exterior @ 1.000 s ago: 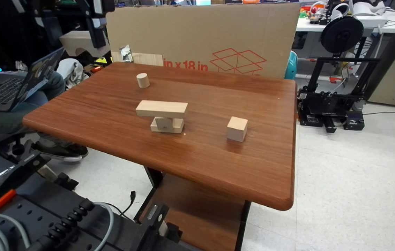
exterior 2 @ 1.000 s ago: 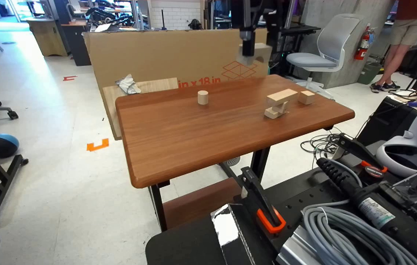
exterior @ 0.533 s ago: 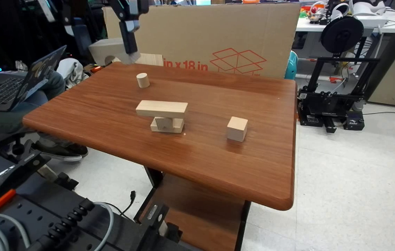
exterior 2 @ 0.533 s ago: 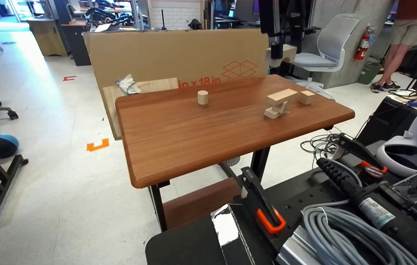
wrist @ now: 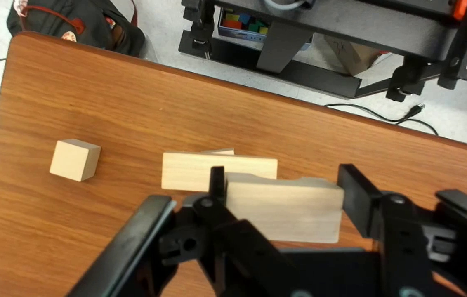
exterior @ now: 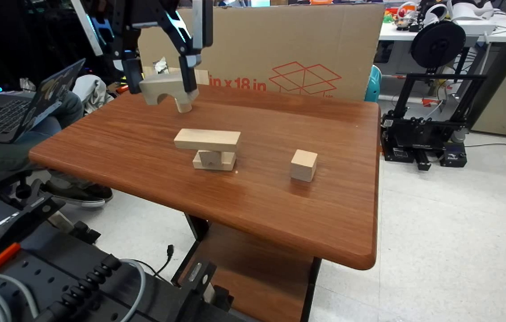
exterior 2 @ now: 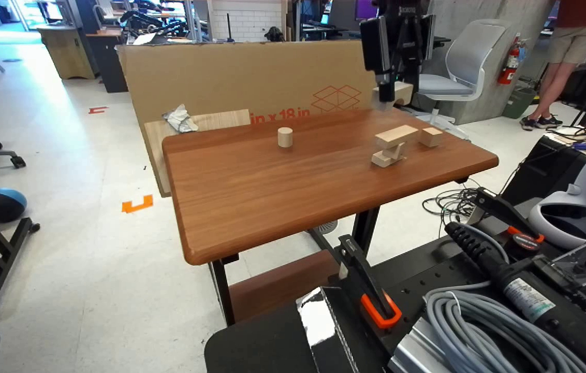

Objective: Stack the wooden blocks on the table

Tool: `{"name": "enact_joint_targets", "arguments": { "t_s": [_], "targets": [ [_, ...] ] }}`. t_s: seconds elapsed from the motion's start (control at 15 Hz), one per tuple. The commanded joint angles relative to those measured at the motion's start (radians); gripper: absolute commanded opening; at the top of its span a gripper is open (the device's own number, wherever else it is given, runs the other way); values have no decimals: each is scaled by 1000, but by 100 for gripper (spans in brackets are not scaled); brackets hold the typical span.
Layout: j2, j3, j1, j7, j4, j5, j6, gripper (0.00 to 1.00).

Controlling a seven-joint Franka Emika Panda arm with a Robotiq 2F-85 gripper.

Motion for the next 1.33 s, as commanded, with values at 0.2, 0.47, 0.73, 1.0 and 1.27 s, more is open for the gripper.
{"name": "enact_joint_targets", "arguments": {
  "t_s": [0.2, 0.47, 0.73, 1.0, 1.27],
  "targets": [
    [24, -10, -32, -43, 47, -7, -62, 44],
    [34, -23, -46, -39, 49, -18, -87, 44],
    [64, -36, -58, -39, 69, -14, -91, 44],
    [98, -40, -62, -38, 82, -21, -74, 44],
    [122, -36, -60, -43, 96, -18, -75, 44]
  ]
}}
